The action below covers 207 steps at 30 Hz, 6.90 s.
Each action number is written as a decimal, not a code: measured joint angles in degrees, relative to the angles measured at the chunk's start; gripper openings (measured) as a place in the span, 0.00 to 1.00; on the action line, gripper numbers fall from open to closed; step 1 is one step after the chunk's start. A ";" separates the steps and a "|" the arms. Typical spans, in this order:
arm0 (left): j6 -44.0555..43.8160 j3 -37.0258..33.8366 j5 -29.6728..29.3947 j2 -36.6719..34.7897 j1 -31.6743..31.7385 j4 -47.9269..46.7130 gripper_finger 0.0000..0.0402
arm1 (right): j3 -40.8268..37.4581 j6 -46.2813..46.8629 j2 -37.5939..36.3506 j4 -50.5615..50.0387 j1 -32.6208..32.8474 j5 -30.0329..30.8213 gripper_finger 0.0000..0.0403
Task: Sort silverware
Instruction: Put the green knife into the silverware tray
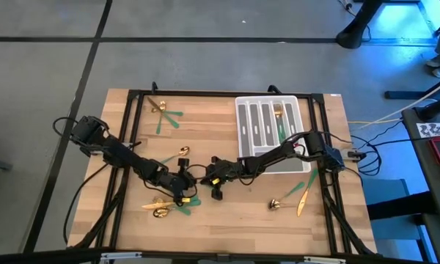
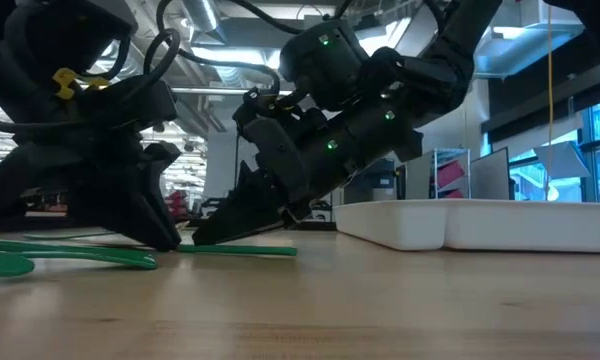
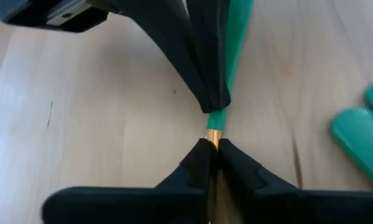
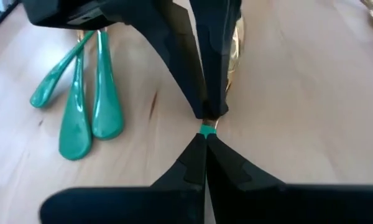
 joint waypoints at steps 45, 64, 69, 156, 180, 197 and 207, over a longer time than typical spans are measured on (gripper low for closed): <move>-9.95 -4.97 -6.12 -15.75 -10.00 -17.76 0.33 | -9.71 5.45 0.30 11.03 0.33 1.69 0.00; -4.15 -8.73 -10.80 -16.04 -11.71 -19.48 0.44 | -11.72 6.10 0.33 14.41 -0.56 -3.47 0.00; -1.17 -8.63 -11.89 -15.92 -13.71 -20.19 0.44 | -11.72 6.17 -0.19 13.81 -0.56 -5.97 0.00; -30.20 8.39 -10.14 -1.81 -14.86 -20.95 0.49 | 4.94 5.23 3.13 0.43 12.67 30.22 0.69; -33.25 7.82 -21.27 -1.75 -20.43 -19.83 0.40 | -7.42 17.94 5.22 12.32 11.83 22.28 0.07; -10.12 2.89 -15.96 -1.91 -12.33 -9.77 0.54 | -8.22 14.21 5.88 19.84 11.98 23.30 0.00; -6.12 2.90 4.94 -2.21 -2.67 -8.97 0.36 | -8.46 12.53 3.00 19.15 11.93 21.80 0.00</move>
